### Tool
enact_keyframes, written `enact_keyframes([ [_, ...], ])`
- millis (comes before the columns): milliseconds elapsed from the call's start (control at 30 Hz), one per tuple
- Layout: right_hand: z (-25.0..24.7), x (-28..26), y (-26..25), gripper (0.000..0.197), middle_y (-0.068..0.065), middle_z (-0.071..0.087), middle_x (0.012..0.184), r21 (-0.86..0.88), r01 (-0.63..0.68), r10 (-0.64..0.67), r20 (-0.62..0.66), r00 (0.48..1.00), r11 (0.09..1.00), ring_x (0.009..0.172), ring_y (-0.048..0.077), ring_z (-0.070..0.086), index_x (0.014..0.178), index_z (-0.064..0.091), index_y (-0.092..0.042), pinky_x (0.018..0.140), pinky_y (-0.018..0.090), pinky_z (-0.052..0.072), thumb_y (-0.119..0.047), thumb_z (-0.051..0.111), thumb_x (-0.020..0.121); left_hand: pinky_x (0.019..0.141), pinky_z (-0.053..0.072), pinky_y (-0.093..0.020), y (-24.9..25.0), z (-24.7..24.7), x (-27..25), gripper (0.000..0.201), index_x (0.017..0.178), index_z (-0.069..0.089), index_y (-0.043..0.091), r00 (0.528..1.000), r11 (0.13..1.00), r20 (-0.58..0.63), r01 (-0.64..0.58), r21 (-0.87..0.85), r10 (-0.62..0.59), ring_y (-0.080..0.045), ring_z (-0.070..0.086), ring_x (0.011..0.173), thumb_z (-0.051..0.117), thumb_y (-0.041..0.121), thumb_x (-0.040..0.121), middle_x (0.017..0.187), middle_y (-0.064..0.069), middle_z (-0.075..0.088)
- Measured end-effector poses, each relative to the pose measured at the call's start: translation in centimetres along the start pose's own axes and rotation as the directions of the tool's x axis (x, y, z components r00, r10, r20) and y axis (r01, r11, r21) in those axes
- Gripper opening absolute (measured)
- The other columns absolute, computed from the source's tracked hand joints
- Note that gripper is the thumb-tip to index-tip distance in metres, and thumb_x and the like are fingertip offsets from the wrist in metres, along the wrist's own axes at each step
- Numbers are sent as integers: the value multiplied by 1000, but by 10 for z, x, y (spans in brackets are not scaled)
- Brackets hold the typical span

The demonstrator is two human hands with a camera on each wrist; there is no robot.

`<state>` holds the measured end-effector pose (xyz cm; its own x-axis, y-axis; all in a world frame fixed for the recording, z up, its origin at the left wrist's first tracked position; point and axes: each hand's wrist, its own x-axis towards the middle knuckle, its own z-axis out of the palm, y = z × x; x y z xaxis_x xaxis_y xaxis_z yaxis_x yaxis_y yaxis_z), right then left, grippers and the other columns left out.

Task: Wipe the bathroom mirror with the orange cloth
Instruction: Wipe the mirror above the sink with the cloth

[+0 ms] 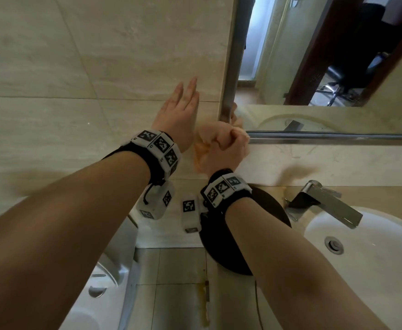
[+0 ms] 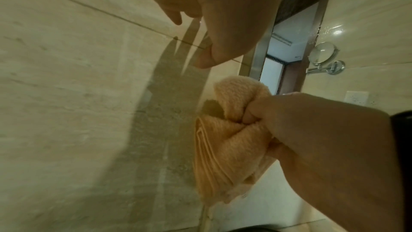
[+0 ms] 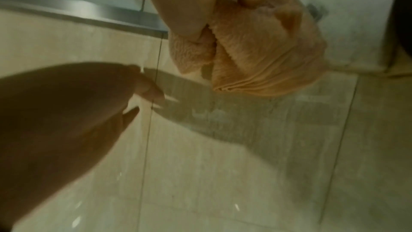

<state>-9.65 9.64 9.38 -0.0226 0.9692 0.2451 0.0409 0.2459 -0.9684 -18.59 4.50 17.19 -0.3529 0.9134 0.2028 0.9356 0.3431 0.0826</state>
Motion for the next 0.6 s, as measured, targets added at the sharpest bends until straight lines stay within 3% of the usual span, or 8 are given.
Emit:
enact_keyframes([
  [100, -1, 8, 3, 23, -4, 59, 100, 47, -139, 139, 5, 990, 989, 94, 16, 59, 93, 52, -27, 84, 38, 53, -19, 55, 71, 121, 9, -39, -5, 1, 1, 81, 152, 2, 9, 1000, 999, -9, -30, -23, 29, -24, -14, 147, 37, -10, 82, 159, -1, -18],
  [167, -9, 13, -9, 19, -7, 60, 89, 117, -271, 271, 21, 962, 955, 85, 14, 60, 94, 56, -24, 70, 28, 53, -14, 57, 78, 121, 9, -40, -3, -1, 6, 81, 152, 4, 7, 998, 998, -25, -60, -20, 60, -25, -12, 147, 40, -10, 82, 159, -4, -17],
  [233, -16, 21, -24, 21, 0, 61, 90, 193, -391, 388, 56, 920, 900, 79, 15, 58, 102, 55, -14, 60, 23, 46, -10, 60, 82, 122, 8, -37, 2, -9, 10, 80, 152, 4, 8, 998, 997, -23, -53, -63, 51, -23, -12, 147, 42, -10, 83, 159, -3, -17],
  [267, -18, 26, -32, 27, 6, 61, 97, 228, -438, 432, 79, 898, 869, 81, 18, 58, 107, 55, -10, 60, 26, 47, -9, 62, 81, 121, 8, -35, 5, -15, 13, 80, 152, 4, 9, 999, 995, -24, -50, -83, 48, -21, -11, 148, 44, -8, 85, 159, -2, -17],
  [367, -22, 41, -57, 37, 14, 62, 109, 256, -533, 528, 94, 844, 806, 93, 28, 61, 117, 53, -5, 78, 37, 53, -12, 63, 83, 121, 9, -33, 11, -32, 19, 68, 152, 7, 9, 995, 990, -64, -79, -120, 72, -18, -10, 148, 42, 8, 94, 160, -1, -16],
  [467, -27, 48, -71, 34, 15, 64, 108, 244, -506, 507, 64, 859, 827, 93, 28, 62, 118, 56, -2, 81, 33, 52, -11, 57, 86, 121, 10, -35, 14, -39, 24, 64, 152, 8, 8, 993, 983, -81, -95, -155, 83, -18, -10, 148, 39, 11, 95, 160, -1, -16],
  [600, -40, 61, -84, 28, 14, 64, 96, 239, -272, 288, -33, 957, 932, 90, 27, 61, 107, 61, 0, 84, 40, 53, -7, 60, 80, 121, 11, -38, 29, -43, 27, 73, 153, 5, 10, 988, 970, -101, -139, -200, 121, -20, -9, 148, 47, 19, 94, 160, -2, -15],
])
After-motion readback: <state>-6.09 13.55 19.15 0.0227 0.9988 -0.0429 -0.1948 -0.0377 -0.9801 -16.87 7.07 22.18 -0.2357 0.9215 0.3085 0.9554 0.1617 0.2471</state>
